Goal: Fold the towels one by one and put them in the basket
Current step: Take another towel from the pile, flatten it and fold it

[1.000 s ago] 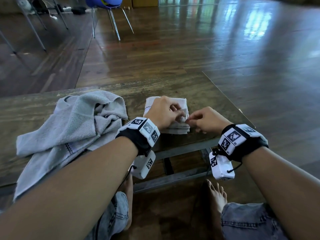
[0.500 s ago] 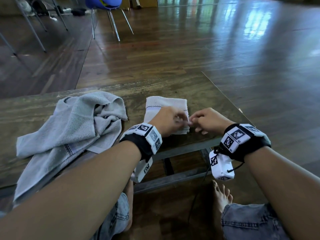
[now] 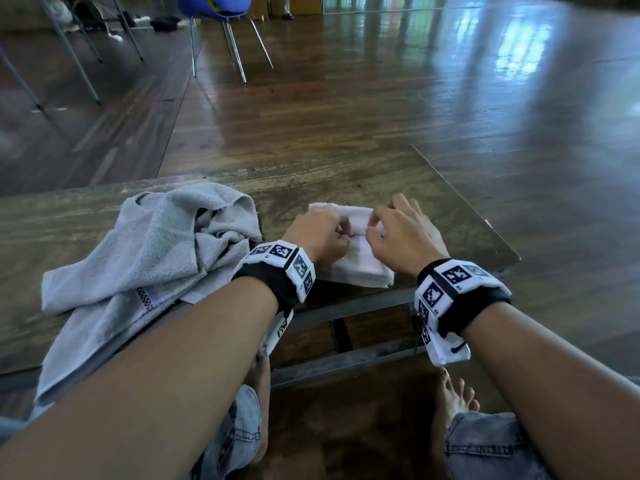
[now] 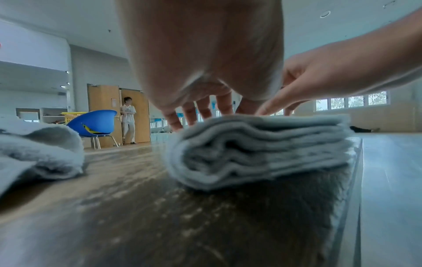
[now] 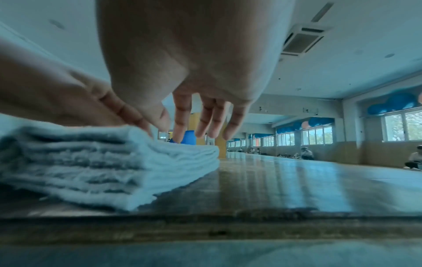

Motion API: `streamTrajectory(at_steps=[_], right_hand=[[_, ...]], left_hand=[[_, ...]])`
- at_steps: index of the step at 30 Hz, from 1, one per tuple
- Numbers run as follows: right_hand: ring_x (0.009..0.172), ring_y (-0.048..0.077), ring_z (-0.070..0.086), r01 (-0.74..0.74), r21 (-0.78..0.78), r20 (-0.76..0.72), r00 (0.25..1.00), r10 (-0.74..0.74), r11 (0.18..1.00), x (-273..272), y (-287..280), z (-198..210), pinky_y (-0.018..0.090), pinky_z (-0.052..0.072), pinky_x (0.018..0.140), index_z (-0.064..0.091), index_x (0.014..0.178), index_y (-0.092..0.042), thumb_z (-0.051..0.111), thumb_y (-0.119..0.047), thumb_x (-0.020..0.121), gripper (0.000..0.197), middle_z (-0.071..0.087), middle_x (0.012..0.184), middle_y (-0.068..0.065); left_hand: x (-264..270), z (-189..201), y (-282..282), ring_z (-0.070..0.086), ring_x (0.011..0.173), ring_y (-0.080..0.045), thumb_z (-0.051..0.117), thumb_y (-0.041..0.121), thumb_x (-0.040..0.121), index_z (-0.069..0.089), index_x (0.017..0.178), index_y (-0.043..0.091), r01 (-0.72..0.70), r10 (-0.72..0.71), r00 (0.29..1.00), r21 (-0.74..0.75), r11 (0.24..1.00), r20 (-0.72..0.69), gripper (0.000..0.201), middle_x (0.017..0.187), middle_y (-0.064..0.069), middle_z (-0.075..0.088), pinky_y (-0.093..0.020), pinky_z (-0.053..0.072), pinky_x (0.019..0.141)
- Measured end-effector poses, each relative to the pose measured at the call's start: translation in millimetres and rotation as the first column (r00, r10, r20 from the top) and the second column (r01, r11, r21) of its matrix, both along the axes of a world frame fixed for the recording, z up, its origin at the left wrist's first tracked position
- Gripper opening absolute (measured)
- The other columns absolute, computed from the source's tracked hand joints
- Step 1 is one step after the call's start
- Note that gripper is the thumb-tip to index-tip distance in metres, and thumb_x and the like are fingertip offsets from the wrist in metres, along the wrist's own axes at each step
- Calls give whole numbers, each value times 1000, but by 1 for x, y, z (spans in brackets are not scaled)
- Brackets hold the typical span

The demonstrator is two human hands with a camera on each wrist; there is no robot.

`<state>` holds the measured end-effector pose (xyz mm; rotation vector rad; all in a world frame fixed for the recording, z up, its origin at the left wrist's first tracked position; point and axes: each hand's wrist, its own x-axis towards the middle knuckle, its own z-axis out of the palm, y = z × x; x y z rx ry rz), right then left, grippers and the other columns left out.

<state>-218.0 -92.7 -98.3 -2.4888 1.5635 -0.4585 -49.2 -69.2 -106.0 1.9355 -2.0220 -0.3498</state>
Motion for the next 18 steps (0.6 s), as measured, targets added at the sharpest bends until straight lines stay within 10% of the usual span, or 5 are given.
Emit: streamTrajectory(at_steps=[6, 12, 18], right_hand=[[154, 19, 9, -180, 201, -22, 982, 189, 963, 18, 9, -34, 40, 10, 123, 23, 155, -17, 30, -32, 106, 52, 16, 166, 2], [154, 13, -12, -73, 246, -79, 992, 95, 967, 18, 6, -45, 38, -5, 124, 3, 161, -23, 20, -51, 104, 65, -8, 168, -5], [152, 11, -17, 54, 289, -97, 995, -27, 956, 17, 11, -43, 44, -7, 124, -6, 160, -18, 20, -59, 101, 76, -15, 167, -6]], left_hand=[[-4, -27, 11, 20, 143, -21, 41, 33, 96, 36, 142, 19, -20, 21, 993, -6, 1000, 118, 48, 150, -2, 30, -43, 23, 112], [12, -44, 7, -11, 149, -1, 15, 52, 98, 3, 156, 33, -79, 63, 995, 216, 973, 81, 62, 164, 18, -9, -51, -3, 121], [21, -42, 9, -15, 150, -9, 8, 60, 96, -11, 154, 38, -148, 121, 987, 299, 943, 109, 65, 161, 22, -19, -51, -12, 118]])
